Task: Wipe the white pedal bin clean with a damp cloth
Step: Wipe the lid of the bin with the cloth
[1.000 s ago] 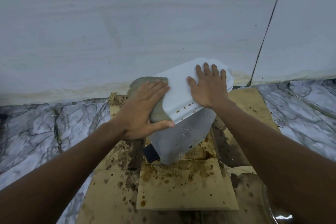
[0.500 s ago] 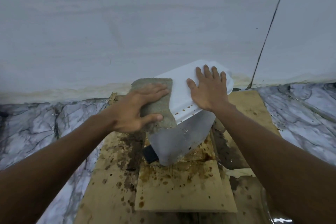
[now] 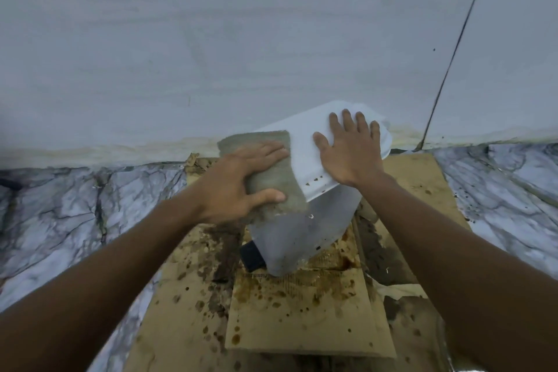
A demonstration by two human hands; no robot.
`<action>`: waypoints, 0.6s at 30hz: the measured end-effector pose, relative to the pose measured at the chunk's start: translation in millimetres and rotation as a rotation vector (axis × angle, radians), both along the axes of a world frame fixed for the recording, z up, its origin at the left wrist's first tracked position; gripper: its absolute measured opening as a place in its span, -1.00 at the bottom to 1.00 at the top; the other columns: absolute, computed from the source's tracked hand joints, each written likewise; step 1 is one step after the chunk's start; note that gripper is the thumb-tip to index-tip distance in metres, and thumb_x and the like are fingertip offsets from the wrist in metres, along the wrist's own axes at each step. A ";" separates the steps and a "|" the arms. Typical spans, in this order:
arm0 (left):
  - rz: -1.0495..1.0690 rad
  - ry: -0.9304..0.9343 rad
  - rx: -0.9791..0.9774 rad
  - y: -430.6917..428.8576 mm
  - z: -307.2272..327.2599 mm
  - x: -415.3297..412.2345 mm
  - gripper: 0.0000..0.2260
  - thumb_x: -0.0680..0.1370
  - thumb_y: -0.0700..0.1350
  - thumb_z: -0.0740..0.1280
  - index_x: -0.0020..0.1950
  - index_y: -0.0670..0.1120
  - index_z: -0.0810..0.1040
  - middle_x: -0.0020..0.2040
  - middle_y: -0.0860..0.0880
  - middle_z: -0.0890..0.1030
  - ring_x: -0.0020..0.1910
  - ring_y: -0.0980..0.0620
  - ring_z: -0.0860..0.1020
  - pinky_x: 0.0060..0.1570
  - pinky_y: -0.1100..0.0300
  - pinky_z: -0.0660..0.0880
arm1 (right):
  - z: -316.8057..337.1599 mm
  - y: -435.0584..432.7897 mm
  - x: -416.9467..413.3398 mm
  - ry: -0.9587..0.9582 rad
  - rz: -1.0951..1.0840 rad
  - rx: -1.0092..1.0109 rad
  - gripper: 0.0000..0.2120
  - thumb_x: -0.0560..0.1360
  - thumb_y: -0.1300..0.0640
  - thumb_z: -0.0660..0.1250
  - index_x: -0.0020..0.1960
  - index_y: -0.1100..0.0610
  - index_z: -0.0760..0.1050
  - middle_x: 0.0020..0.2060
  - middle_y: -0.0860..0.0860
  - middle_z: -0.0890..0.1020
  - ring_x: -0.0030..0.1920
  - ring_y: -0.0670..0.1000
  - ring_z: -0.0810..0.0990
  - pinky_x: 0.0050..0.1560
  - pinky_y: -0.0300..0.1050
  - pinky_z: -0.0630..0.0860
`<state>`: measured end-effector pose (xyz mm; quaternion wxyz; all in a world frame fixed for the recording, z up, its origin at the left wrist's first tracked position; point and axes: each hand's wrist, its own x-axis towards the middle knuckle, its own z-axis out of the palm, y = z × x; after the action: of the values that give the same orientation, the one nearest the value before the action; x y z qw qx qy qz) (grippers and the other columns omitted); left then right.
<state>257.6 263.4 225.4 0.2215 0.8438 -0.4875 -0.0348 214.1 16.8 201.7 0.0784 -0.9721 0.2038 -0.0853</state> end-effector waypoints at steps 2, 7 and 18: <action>0.055 0.113 -0.008 18.5 12.3 13.5 -0.28 0.44 0.31 0.45 0.54 0.17 0.32 0.57 0.21 0.24 0.53 0.27 0.14 0.54 0.04 0.06 | 0.9 3.3 2.7 -0.006 -0.005 -0.013 -0.36 0.65 -0.24 -0.16 0.63 0.06 -0.01 0.64 0.07 -0.01 0.62 0.18 -0.11 0.59 0.21 -0.19; 0.118 0.256 -0.085 24.1 25.0 39.6 -0.30 0.30 0.08 0.60 0.43 0.09 0.51 0.48 0.17 0.41 0.48 0.29 0.29 0.53 0.01 0.24 | -0.7 1.4 1.6 -0.009 -0.016 -0.017 -0.37 0.66 -0.22 -0.15 0.63 0.08 0.01 0.63 0.08 0.02 0.62 0.18 -0.08 0.58 0.22 -0.16; 0.104 0.171 -0.132 16.1 12.0 23.9 -0.21 0.26 0.21 0.63 0.44 0.02 0.51 0.50 0.08 0.40 0.51 0.27 0.23 0.52 0.06 0.16 | -1.3 0.8 0.5 -0.006 -0.031 -0.023 -0.38 0.66 -0.21 -0.14 0.62 0.08 0.01 0.63 0.09 0.03 0.62 0.19 -0.07 0.58 0.23 -0.14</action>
<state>281.6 279.5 237.4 0.3188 0.8456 -0.4235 -0.0628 214.6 17.7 200.4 0.0666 -0.9694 0.2177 -0.0915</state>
